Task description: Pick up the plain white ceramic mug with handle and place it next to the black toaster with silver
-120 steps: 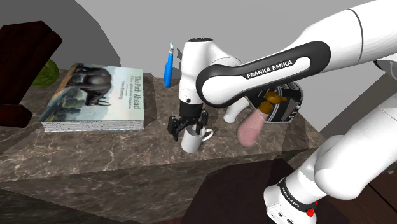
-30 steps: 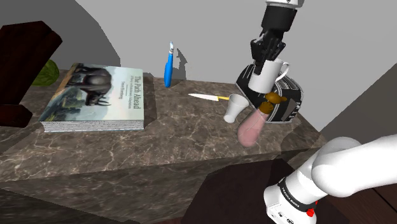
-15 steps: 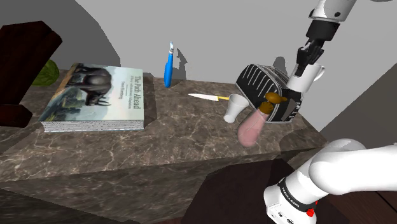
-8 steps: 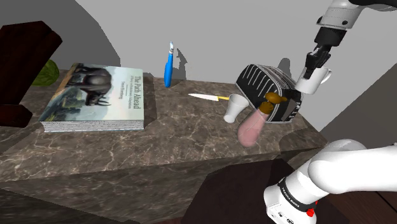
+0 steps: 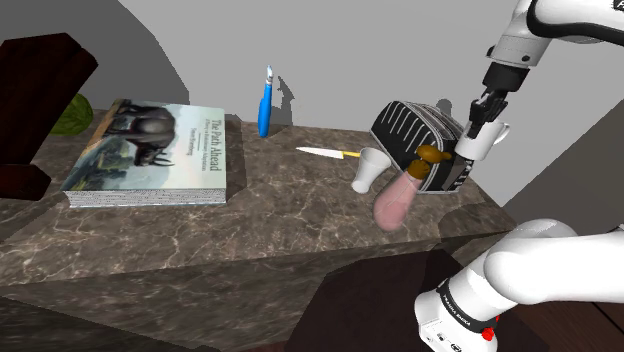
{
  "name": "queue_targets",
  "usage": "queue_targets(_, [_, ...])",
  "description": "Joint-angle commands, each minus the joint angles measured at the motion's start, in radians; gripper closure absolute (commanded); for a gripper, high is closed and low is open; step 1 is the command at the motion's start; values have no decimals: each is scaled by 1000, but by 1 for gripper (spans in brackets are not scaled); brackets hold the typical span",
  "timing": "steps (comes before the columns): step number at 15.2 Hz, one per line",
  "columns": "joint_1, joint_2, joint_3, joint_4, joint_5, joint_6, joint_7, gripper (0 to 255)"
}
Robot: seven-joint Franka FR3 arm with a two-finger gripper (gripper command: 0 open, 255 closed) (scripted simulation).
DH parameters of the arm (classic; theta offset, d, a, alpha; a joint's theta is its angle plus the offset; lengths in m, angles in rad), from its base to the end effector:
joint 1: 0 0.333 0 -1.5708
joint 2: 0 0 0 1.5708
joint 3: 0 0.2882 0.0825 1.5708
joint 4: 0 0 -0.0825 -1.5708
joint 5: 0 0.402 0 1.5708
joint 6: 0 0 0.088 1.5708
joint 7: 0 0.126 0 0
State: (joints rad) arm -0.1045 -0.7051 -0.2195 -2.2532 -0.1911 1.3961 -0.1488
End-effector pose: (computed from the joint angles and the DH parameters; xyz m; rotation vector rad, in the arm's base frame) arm 0.3182 -0.1492 0.5521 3.1098 -0.2026 -0.2667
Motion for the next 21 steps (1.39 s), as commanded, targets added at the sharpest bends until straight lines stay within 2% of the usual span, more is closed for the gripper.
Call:
queue_targets(1, [-1, -4, -4, -29, -3, 26, 1, 255])
queue_targets(21, [-14, -25, -42, -309, -36, 285, 22, 255])
